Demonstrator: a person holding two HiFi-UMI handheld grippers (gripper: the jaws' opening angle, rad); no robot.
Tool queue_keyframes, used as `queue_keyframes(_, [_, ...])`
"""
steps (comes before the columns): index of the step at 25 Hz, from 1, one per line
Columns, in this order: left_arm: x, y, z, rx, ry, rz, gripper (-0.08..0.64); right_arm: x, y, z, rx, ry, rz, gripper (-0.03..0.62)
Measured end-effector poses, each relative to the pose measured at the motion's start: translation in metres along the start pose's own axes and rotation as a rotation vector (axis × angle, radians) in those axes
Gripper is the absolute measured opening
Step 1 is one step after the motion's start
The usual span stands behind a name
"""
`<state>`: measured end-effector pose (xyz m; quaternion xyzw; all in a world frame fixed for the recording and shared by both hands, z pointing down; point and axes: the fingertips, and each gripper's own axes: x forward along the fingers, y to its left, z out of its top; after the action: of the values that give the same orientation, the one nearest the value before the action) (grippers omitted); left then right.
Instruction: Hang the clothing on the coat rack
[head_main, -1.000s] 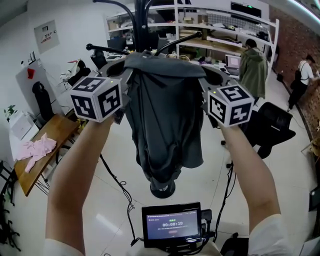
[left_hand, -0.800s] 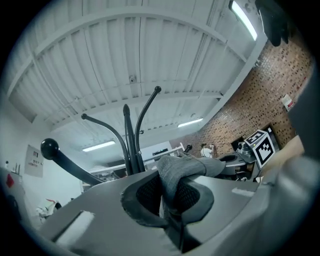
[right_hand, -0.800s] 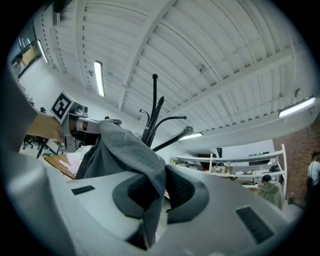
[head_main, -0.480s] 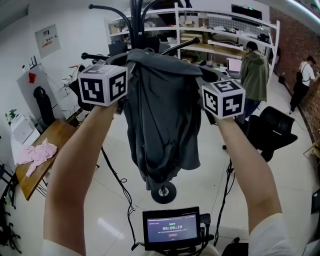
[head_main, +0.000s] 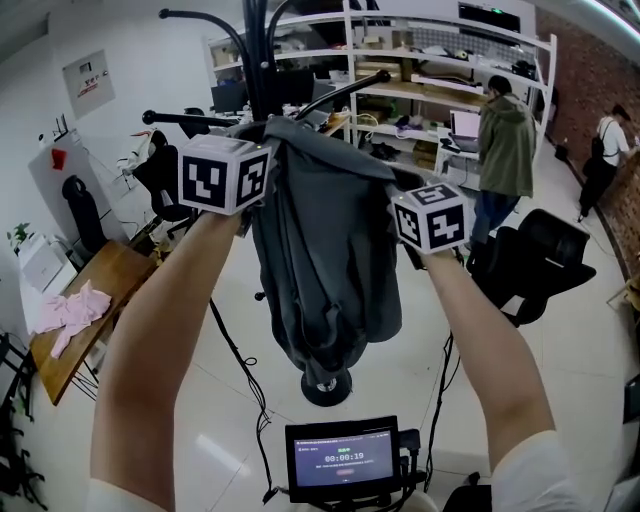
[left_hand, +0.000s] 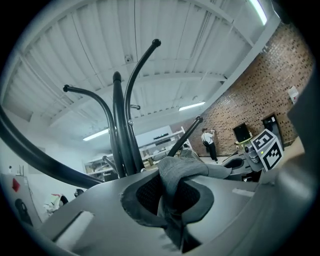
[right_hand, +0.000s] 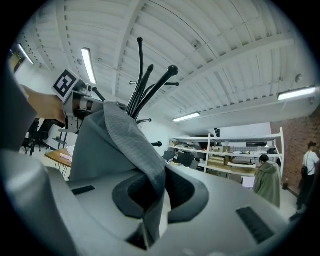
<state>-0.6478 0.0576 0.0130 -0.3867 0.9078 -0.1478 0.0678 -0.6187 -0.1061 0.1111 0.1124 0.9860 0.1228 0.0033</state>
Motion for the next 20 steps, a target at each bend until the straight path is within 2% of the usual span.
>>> queue_keyframes(5, [0.010, -0.005, -0.014, 0.010, 0.104, -0.029, 0.020, 0.008, 0.016, -0.031, 0.030, 0.046, 0.044, 0.034])
queue_keyframes(10, [0.012, -0.012, -0.043, -0.025, 0.234, -0.101, 0.023, 0.013, 0.041, -0.064, 0.051, 0.098, 0.108, 0.034])
queue_keyframes(15, [0.008, -0.013, -0.054, -0.071, 0.242, -0.149, 0.028, 0.018, 0.063, -0.084, 0.057, 0.126, 0.169, 0.034])
queue_keyframes(20, [-0.001, -0.011, -0.059, -0.083, 0.198, -0.188, 0.034, 0.020, 0.086, -0.096, 0.054, 0.151, 0.218, 0.034])
